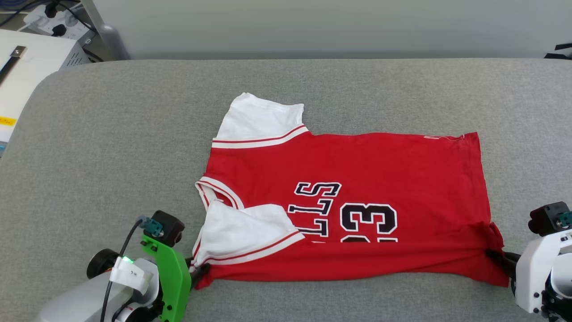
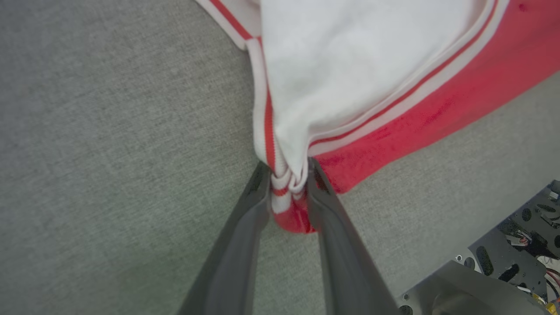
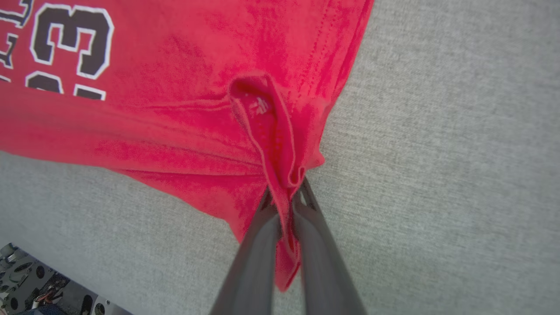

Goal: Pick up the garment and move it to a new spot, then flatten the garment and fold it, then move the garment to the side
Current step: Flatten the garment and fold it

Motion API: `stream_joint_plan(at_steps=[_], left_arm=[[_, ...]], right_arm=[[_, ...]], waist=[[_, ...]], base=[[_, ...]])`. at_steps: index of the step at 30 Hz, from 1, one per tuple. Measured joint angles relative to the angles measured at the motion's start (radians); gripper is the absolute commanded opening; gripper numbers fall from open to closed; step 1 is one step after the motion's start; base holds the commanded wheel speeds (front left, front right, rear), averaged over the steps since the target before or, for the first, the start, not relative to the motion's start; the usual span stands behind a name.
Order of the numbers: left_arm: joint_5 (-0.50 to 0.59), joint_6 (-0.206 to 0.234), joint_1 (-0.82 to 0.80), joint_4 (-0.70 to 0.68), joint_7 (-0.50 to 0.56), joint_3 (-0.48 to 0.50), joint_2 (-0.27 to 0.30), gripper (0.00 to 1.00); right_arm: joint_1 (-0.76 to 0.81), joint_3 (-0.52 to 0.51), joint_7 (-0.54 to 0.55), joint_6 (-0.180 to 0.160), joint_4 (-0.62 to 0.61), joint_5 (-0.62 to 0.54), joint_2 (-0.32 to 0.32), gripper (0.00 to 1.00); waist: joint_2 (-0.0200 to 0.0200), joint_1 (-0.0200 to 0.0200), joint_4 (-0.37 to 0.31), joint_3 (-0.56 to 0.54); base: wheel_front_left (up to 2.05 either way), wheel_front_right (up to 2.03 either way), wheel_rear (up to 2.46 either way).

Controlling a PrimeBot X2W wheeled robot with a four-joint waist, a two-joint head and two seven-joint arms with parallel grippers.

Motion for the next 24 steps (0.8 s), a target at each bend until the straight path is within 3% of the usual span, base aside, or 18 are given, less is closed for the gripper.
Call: stream_joint_plan(at_steps=[4,8,12,18,24], left_arm=[[0.006,-0.001,0.000,0.020,-0.025,0.003,0.004,1.00],[0.016,0.001,-0.001,-0.008,-0.057,0.020,0.043,1.00],[0.050,0.032,-0.028,-0.052,-0.108,0.058,0.081,1.00],[0.118,0.074,-0.130,-0.074,-0.173,0.112,0.093,1.00],[0.123,0.053,-0.251,-0.027,-0.179,0.160,0.066,1.00]], right_arm=[[0.000,-0.020,-0.056,0.000,0.000,-0.016,0.021,1.00],[0.009,-0.081,-0.159,0.000,-0.019,-0.067,0.025,1.00],[0.026,-0.177,-0.266,0.000,-0.038,-0.141,0.061,1.00],[0.041,-0.372,-0.438,0.000,-0.099,-0.328,0.193,1.00],[0.063,-0.499,-0.513,0.000,-0.237,-0.481,0.333,1.00]], waist=[[0.0000,0.0000,0.005,-0.011],[0.0000,0.0000,0.007,-0.037],[0.0000,0.0000,0.009,-0.061],[0.0000,-0.0001,0.003,-0.071],[0.0000,-0.0001,-0.019,-0.035]], base=[[0.00,0.00,0.00],[0.00,0.00,0.00],[0.00,0.00,0.00],[0.00,0.00,0.00],[0.00,0.00,0.00]])
